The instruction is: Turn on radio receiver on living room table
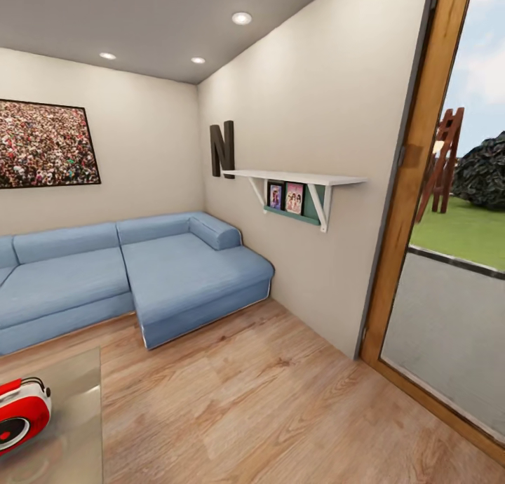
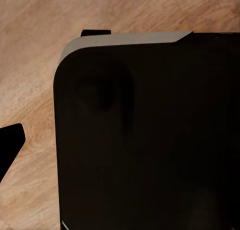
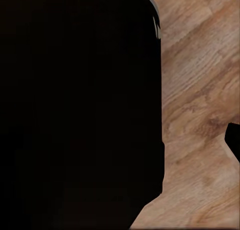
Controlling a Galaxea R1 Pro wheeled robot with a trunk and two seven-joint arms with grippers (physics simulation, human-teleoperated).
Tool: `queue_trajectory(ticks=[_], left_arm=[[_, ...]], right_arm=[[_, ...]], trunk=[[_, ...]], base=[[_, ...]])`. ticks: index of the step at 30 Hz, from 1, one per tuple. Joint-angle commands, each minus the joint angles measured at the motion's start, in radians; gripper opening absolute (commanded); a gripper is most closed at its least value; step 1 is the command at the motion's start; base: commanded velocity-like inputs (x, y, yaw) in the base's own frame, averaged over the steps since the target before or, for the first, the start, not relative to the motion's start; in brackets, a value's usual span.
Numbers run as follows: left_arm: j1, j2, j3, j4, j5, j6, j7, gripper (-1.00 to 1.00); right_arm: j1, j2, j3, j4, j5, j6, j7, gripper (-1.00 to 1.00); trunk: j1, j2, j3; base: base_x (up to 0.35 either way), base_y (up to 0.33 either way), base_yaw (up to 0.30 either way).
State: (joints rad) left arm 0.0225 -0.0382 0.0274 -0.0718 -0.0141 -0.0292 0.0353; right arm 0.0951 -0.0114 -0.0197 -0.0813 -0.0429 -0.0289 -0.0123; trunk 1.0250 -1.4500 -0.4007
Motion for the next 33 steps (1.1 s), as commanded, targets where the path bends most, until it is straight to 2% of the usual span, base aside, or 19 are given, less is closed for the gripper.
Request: queue_trajectory(ticks=[1,33], left_arm=[[0.0,0.0,0.0,0.0,0.0,0.0,0.0,1.0],[0.0,0.001,0.0,0.0,0.0,0.0,-0.001,1.0]], right_arm=[[0.0,0.0,0.0,0.0,0.0,0.0,0.001,1.0],[0.0,0.001,0.006,0.0,0.003,-0.012,0.0,1.0]], trunk=[[0.0,0.0,0.0],[0.0,0.0,0.0]], base=[[0.0,0.0,-0.005],[0.0,0.0,0.0]])
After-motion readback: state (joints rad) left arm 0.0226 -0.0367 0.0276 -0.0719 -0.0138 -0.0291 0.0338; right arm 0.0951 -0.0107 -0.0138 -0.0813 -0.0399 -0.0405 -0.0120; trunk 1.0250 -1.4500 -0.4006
